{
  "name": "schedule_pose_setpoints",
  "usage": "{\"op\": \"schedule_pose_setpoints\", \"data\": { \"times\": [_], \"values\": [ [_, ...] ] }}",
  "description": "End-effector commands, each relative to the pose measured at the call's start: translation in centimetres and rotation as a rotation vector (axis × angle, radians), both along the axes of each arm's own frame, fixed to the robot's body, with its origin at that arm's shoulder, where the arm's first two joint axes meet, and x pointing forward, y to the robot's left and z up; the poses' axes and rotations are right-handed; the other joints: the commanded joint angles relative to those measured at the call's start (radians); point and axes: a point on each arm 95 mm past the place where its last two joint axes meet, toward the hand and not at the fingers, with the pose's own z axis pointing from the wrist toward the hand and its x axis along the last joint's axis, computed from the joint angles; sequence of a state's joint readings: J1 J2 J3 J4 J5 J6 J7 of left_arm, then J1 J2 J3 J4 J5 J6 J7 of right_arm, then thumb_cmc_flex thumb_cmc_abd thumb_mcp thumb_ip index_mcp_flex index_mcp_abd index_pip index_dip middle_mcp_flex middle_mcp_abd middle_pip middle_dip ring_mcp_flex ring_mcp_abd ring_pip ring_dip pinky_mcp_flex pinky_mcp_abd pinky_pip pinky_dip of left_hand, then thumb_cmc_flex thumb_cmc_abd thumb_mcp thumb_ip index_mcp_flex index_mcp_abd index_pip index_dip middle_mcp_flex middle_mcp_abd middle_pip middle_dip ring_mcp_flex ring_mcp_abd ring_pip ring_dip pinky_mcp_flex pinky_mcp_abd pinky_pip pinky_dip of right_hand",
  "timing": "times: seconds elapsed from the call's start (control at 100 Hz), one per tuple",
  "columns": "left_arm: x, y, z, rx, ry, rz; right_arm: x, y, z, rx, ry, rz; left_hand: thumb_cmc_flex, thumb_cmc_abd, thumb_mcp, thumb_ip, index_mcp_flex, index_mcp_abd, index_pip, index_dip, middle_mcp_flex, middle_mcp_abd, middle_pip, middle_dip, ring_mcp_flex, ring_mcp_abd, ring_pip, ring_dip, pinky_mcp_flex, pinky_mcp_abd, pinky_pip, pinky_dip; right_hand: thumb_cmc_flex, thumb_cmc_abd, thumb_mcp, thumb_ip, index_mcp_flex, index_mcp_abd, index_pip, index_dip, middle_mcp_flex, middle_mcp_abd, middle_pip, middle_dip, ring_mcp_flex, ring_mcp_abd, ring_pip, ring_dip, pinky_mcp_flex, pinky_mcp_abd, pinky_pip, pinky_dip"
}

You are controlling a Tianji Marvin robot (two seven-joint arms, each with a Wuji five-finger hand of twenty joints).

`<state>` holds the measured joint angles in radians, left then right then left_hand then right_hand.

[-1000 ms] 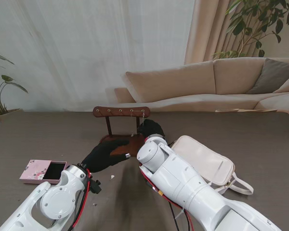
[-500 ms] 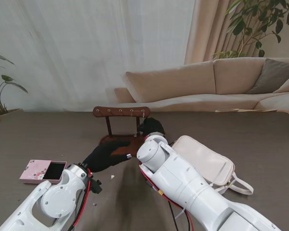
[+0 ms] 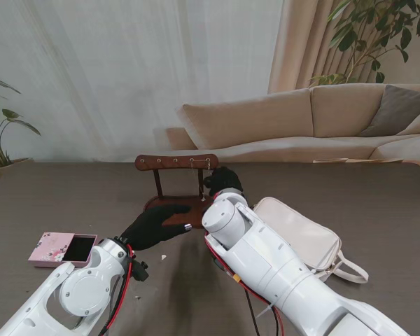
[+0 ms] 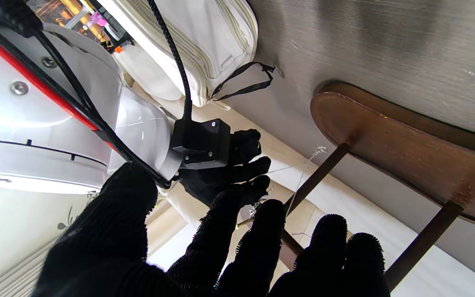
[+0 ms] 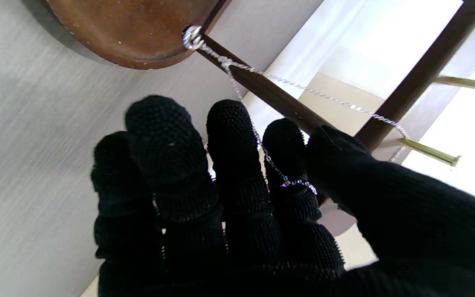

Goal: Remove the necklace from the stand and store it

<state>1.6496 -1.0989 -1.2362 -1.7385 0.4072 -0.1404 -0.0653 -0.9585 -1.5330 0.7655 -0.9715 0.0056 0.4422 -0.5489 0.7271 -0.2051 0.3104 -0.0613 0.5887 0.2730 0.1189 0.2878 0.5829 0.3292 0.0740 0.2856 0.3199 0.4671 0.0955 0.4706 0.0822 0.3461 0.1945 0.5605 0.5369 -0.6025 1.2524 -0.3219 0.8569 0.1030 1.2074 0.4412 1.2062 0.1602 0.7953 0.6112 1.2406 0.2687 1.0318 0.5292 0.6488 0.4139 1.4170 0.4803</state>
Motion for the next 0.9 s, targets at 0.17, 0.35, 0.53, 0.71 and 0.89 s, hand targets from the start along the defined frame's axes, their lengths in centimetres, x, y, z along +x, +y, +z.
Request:
{"op": "schedule_pose_setpoints", "data": {
  "times": [0.17,0.35,0.53,0.71,0.89],
  "values": [
    [-0.1,-0.2,-0.1,-0.001,0.019,-0.018,-0.3,0.4,1.3,0.041,-0.011,0.01,0.011,0.046,-0.03,0.038,0.009,0.003,0.002,0.006,0.005,0.002,-0.001,0.005,0.006,0.012,0.012,0.007,0.005,-0.015,-0.01,0.011,0.032,-0.035,0.057,-0.035,0.028,0.019,0.017,0.03,0.046,0.04,0.004,0.02,0.056,0.024,0.044,0.015,0.157,0.058,0.052,-0.019],
    [-0.1,-0.3,-0.1,-0.003,0.017,-0.02,-0.3,0.2,1.9,0.047,-0.013,0.008,0.013,0.048,-0.035,0.039,0.012,0.003,0.003,0.007,0.007,0.003,-0.001,0.005,0.009,0.011,0.013,0.008,0.006,-0.013,-0.01,0.011,0.039,-0.033,0.054,-0.035,0.026,0.037,0.02,0.036,0.046,0.053,0.017,0.03,0.057,0.027,0.066,0.021,0.162,0.076,0.057,-0.018],
    [-0.1,-0.3,-0.1,-0.004,0.018,-0.022,-0.3,-0.1,2.3,0.053,-0.022,0.003,0.014,0.049,-0.038,0.039,0.012,0.004,0.003,0.007,0.007,0.001,-0.001,0.005,0.01,0.011,0.015,0.011,0.007,-0.013,-0.01,0.011,0.044,-0.03,0.051,-0.034,0.024,0.039,0.02,0.037,0.041,0.056,0.021,0.034,0.055,0.031,0.073,0.02,0.161,0.075,0.058,-0.019],
    [-0.1,-0.3,0.0,-0.004,0.017,-0.024,-0.3,-0.3,3.0,0.061,-0.036,0.0,0.016,0.051,-0.042,0.039,0.015,0.004,0.004,0.007,0.007,0.003,-0.001,0.005,0.009,0.012,0.014,0.012,0.007,-0.013,-0.009,0.011,0.046,-0.026,0.046,-0.033,0.018,0.041,0.02,0.039,0.035,0.058,0.023,0.036,0.054,0.035,0.075,0.018,0.155,0.077,0.057,-0.02],
    [-0.1,-0.3,0.0,-0.004,0.019,-0.029,-0.3,-0.5,3.5,0.063,-0.043,0.0,0.017,0.052,-0.044,0.04,0.017,0.003,0.004,0.008,0.008,0.003,-0.001,0.005,0.01,0.011,0.014,0.013,0.007,-0.013,-0.009,0.011,0.049,-0.024,0.043,-0.031,0.017,0.044,0.022,0.04,0.031,0.06,0.028,0.038,0.054,0.036,0.075,0.015,0.151,0.078,0.058,-0.019]
  ]
}}
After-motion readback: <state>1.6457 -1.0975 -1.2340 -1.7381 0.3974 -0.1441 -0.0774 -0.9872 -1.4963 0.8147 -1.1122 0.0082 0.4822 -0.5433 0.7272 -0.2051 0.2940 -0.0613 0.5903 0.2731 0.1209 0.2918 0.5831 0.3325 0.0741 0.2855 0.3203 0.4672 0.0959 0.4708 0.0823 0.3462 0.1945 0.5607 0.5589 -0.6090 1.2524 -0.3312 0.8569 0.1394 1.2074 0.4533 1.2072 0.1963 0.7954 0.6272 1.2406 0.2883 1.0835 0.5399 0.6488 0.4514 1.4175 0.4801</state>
